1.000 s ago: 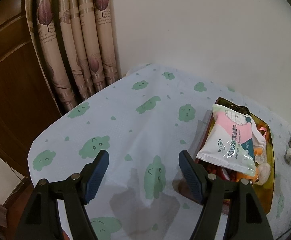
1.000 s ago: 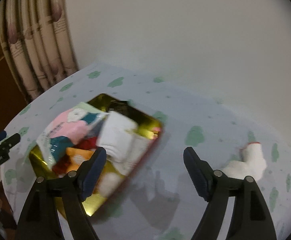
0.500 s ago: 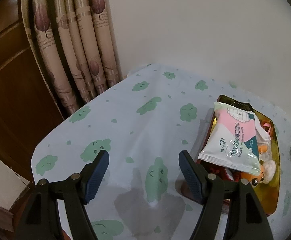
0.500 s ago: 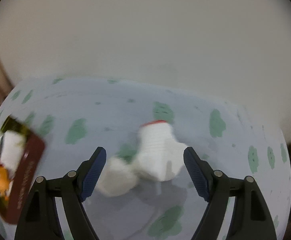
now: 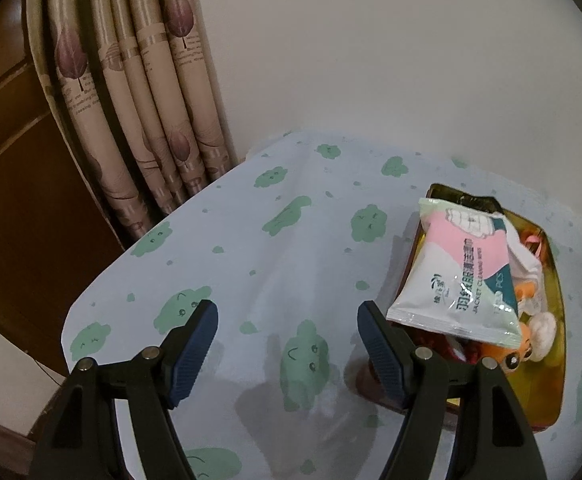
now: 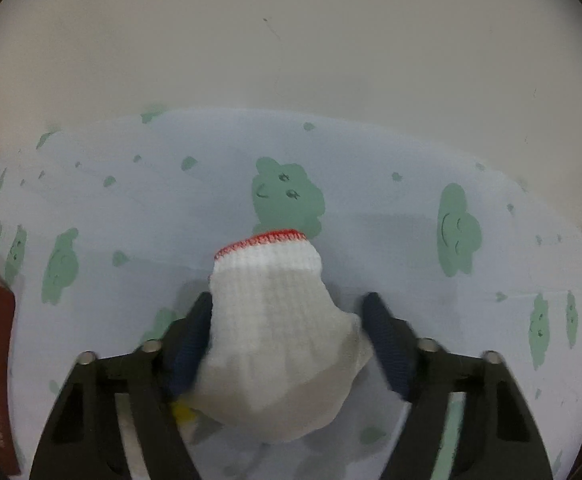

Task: Organize soft objects
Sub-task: 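Lower the right gripper onto the white red-trimmed sock and grasp it, then lower the left gripper onto the white fluffy ball and grasp it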

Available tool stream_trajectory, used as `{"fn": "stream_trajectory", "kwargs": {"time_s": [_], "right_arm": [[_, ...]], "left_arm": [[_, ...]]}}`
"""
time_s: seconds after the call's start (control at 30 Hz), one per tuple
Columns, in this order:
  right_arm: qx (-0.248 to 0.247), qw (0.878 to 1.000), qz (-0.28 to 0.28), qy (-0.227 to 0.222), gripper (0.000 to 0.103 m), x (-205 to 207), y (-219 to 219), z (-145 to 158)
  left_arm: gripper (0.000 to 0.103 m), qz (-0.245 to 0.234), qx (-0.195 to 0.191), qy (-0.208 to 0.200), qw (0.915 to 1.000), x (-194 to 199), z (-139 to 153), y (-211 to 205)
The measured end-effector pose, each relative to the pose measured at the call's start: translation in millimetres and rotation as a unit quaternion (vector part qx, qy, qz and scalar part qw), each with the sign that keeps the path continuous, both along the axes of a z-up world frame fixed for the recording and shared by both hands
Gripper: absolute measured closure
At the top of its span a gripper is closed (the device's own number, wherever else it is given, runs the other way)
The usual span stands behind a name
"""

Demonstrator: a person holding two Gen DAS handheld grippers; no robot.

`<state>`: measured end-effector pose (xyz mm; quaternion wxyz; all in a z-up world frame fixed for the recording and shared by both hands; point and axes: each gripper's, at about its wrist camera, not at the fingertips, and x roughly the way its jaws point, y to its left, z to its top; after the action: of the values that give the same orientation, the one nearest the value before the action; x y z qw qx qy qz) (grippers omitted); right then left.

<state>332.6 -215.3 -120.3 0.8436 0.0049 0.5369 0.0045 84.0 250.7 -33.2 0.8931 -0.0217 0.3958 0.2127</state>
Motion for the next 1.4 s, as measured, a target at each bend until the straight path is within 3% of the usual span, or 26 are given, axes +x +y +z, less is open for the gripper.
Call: {"fn": "stream_trajectory", "kwargs": {"time_s": [0.1, 0.3, 0.63, 0.83, 1.0, 1.1, 1.17, 1.3, 1.4], "right_arm": [[-0.001, 1.000, -0.002, -0.007, 0.057, -9, -7, 3], [-0.013, 1.000, 0.001, -0.027, 0.064, -46, -17, 7], [-0.031, 0.997, 0.000, -0.072, 0.066, -132, -38, 25], [-0.058, 0.994, 0.000, -0.089, 0.066, -173, -62, 28], [-0.042, 0.995, -0.019, -0.085, 0.066, -186, -77, 17], [-0.027, 0.995, -0.027, -0.095, 0.067, -188, -78, 13], [-0.025, 0.994, -0.030, -0.099, 0.067, -188, -78, 11], [-0.041, 0.992, -0.030, -0.115, 0.067, -193, -72, 6], [-0.042, 0.992, -0.030, -0.114, 0.067, -192, -71, 6]], "left_arm": [[0.029, -0.004, 0.006, 0.006, 1.0000, 2, -2, -3], [0.029, -0.013, 0.018, -0.004, 0.9997, -1, 1, -9], [0.029, -0.061, 0.026, -0.017, 0.9977, -8, 10, -40], [0.029, -0.132, 0.008, -0.021, 0.9909, -7, 24, -90], [0.029, -0.216, 0.030, -0.028, 0.9755, 6, 40, -157], [0.029, -0.280, 0.000, -0.017, 0.9599, 21, 43, -196], [0.029, -0.322, -0.014, -0.001, 0.9466, 36, 38, -227], [0.028, -0.380, -0.006, 0.020, 0.9248, 61, 20, -280], [0.028, -0.405, -0.026, 0.044, 0.9127, 84, 2, -307]]}}
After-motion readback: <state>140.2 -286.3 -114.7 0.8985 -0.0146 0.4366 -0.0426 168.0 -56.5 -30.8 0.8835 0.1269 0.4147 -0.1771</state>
